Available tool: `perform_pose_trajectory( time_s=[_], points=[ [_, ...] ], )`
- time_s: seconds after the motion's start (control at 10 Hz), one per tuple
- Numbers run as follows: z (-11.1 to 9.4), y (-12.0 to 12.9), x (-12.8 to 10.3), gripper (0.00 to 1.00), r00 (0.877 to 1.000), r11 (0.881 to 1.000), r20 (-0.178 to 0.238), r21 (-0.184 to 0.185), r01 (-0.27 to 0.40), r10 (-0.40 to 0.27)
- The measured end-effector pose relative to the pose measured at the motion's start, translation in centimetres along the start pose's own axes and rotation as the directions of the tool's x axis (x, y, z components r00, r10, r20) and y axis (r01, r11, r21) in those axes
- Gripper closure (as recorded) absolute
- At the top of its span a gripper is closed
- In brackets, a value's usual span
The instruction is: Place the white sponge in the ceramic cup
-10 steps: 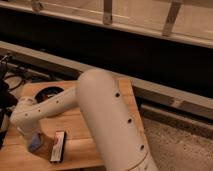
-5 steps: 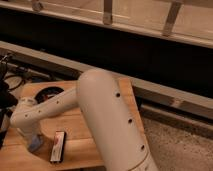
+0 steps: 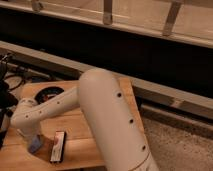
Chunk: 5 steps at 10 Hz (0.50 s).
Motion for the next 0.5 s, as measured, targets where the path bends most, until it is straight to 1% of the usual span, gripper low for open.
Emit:
perform_pose_trajectory(
  time_s=[0.1,0.2,0.4,0.5],
  points=[
    [0.0,0.0,0.0,0.82,1.000,1.000,0.003,-0.001,-0.001,0.001],
    [-0.4,-0.3,-0.1,0.82,1.000,1.000,0.024,-0.009,-0.016,0.017],
    [-1.4,-2.0,-0.5,0.82,0.997,0.999,0.062,-0.007,-0.039,0.040],
    [-2.4,-3.0,-1.0,0.82,0.995,0.999,0.083,-0.006,-0.051,0.051]
  ],
)
